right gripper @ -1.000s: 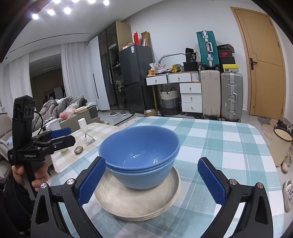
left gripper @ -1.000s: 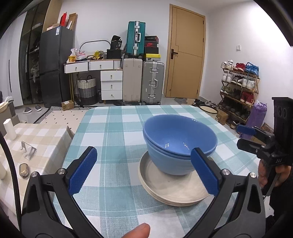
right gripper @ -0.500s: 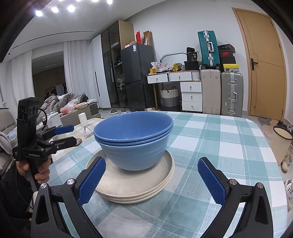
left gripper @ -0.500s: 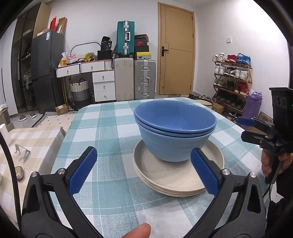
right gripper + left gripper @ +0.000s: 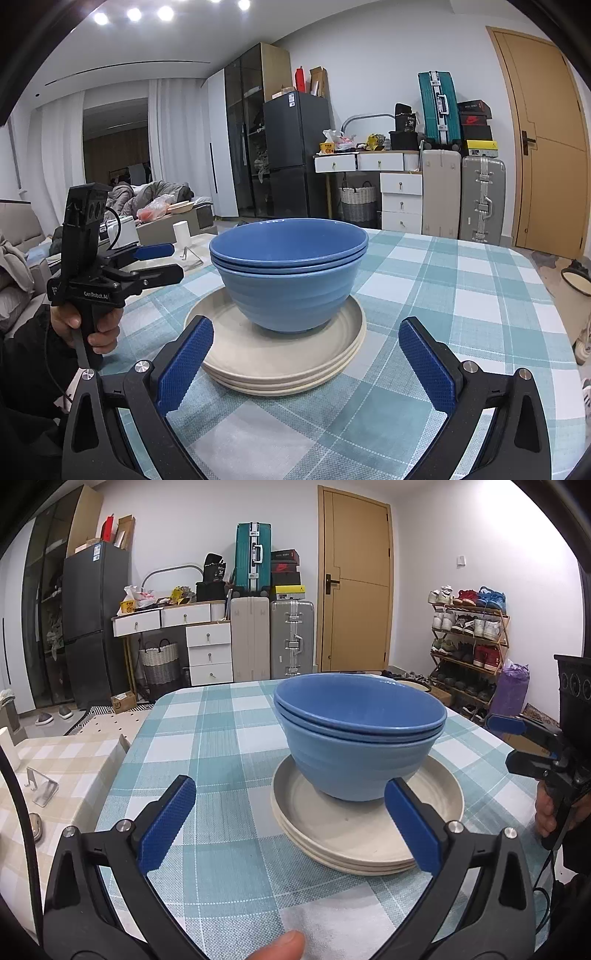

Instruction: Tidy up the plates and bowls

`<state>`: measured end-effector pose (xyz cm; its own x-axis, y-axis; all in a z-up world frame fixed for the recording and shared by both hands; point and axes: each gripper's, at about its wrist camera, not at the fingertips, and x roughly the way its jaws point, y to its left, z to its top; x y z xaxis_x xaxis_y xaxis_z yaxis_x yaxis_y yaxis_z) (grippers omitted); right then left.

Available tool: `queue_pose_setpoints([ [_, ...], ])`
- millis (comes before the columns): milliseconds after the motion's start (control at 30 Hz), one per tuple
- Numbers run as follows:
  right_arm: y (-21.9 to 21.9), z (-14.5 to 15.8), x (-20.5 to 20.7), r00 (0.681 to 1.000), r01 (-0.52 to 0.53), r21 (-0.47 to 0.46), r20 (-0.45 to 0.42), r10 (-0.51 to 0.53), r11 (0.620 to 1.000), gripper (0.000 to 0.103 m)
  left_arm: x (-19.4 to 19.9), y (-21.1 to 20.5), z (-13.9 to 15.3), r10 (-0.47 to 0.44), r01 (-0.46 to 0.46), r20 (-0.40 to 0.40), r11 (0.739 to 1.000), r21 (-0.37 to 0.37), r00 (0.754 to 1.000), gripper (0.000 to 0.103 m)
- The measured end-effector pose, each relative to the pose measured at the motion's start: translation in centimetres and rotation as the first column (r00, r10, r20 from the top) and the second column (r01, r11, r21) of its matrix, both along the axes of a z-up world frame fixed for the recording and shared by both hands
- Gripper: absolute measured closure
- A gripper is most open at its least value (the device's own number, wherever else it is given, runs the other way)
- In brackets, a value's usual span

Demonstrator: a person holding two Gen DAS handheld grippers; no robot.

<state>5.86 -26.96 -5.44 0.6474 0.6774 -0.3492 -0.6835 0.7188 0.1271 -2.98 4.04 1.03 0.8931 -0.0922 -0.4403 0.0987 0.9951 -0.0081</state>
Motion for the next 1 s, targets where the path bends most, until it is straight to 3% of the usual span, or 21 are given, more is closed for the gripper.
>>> queue_pose_setpoints([
  [1000, 0.1, -0.1, -0.2, 1.0, -0.003, 0.004, -0.012, 0.003, 1.0, 0.001, 0.6, 0.4, -1.5, 0.005, -0.005, 0.004, 1.0, 0.005, 1.0, 0.001],
])
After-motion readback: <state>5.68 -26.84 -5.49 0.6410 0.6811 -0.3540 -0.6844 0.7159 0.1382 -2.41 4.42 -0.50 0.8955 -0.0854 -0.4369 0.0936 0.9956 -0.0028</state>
